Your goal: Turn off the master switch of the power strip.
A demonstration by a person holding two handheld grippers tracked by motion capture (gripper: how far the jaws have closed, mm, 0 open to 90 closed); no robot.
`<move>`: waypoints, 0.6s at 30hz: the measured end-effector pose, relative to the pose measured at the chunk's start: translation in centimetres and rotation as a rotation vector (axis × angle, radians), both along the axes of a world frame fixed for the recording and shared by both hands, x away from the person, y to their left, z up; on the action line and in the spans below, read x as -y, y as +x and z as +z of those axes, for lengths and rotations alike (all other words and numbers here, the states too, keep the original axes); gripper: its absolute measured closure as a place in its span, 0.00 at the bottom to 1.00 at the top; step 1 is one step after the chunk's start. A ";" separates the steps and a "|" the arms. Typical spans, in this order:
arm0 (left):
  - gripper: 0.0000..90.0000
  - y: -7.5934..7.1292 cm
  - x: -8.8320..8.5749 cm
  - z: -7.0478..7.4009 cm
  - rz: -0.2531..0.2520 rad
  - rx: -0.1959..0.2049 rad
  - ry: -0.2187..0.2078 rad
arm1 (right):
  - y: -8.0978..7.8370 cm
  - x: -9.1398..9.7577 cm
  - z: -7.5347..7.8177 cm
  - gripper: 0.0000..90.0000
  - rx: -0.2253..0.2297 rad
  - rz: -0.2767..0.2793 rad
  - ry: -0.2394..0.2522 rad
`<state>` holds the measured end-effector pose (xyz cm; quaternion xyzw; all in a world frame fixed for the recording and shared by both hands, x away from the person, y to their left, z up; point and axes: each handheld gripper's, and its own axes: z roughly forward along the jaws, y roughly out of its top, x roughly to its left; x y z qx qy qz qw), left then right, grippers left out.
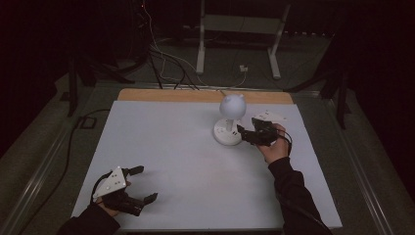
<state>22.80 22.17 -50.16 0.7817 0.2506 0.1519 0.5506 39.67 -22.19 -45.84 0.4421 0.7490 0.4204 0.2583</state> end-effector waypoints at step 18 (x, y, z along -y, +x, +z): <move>0.00 0.0 0.1 0.0 -0.003 -0.002 0.005 | 1.5 -0.3 -1.9 0.86 0.024 -0.033 0.021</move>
